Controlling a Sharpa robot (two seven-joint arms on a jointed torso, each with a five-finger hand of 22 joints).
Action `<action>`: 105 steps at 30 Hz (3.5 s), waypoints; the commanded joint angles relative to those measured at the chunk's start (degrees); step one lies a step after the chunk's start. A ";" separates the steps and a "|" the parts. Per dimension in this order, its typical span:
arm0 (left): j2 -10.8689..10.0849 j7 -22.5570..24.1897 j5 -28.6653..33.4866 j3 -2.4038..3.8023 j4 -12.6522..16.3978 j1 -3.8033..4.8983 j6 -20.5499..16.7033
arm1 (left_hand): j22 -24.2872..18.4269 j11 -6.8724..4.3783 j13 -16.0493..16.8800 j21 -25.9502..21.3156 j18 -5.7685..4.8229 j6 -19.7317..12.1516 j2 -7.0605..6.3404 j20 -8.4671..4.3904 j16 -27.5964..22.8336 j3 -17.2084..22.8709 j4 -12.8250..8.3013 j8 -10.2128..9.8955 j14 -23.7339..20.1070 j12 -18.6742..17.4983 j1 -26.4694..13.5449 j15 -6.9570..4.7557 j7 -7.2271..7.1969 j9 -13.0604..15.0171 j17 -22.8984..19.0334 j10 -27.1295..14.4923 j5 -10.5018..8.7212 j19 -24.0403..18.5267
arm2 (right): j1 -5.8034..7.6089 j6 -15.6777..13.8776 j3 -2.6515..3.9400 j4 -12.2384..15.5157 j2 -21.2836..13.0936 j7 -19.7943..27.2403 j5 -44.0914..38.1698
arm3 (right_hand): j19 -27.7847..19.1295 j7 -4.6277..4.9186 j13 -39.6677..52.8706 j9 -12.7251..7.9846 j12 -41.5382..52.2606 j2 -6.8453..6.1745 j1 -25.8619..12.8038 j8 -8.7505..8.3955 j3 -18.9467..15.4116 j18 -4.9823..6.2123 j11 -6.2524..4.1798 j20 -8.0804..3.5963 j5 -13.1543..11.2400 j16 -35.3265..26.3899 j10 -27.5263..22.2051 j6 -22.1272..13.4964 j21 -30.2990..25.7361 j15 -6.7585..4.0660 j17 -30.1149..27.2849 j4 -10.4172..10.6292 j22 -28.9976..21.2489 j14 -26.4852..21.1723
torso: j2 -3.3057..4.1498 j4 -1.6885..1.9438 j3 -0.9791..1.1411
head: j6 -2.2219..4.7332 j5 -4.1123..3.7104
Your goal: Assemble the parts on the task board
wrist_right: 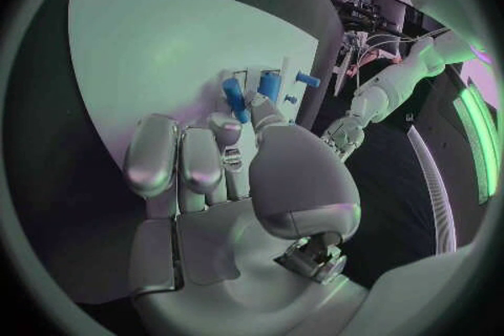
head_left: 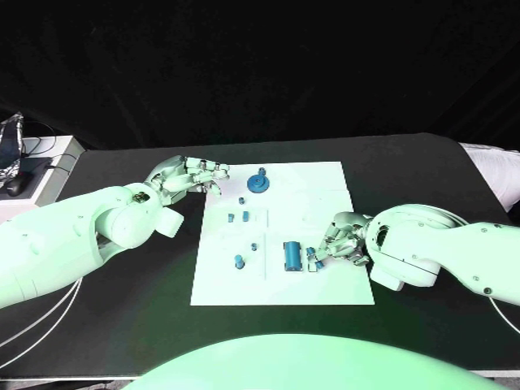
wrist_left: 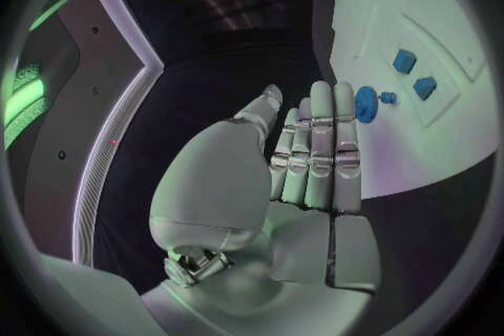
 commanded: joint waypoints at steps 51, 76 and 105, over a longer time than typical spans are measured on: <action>-0.04 0.10 -0.43 0.04 -0.01 -0.01 0.92 | -0.22 0.10 0.04 -0.52 0.47 0.07 0.31 0.39 -0.41 -0.08 0.31 0.02 -0.20 0.39 -0.07 0.35 0.25 0.08 -0.14 -0.53 0.06 0.13 | -0.09 4.12 -0.02 3.63 -3.35 5.46 -0.71 | 2.39 -0.14 0.79 1.25 -0.55 -2.81 0.97 0.87 -5.88 0.65 0.04 -0.13 -11.40 0.44 0.86 1.33 0.85 -0.33 -0.08 -1.18 8.31 0.16 | 0.02 -0.08 0.05 | 0.00 0.26; -0.12 0.12 -0.46 0.03 0.01 -0.01 1.00 | -0.22 0.10 0.04 -0.52 0.47 0.07 0.31 0.39 -0.41 -0.08 0.31 0.02 -0.20 0.39 -0.07 0.35 0.25 0.08 -0.14 -0.53 0.06 0.13 | -1.42 1.52 -0.03 2.67 -2.79 3.16 -3.45 | 2.58 -1.49 0.17 4.27 -1.07 -0.66 -0.06 5.61 -5.40 0.26 -0.84 -0.79 -11.19 0.64 1.34 1.34 1.82 -0.96 0.82 0.11 8.52 0.34 | -0.01 0.06 -0.03 | 0.00 0.16; 0.08 0.13 -0.49 0.03 -0.16 -0.08 1.19 | -0.08 0.06 0.03 -0.49 0.47 0.15 0.35 0.34 -0.40 0.15 0.13 0.02 -0.21 0.40 0.09 0.32 0.21 0.08 -0.17 -0.49 0.07 0.14 | -2.01 0.94 -0.03 0.01 -0.76 1.62 -6.52 | 2.52 -1.74 0.28 4.29 -1.08 0.83 1.93 6.22 -4.01 0.19 -1.01 -0.90 -12.49 0.69 1.42 1.20 2.07 -1.08 1.05 -2.57 8.54 0.36 | -0.02 0.00 -0.02 | 0.00 0.03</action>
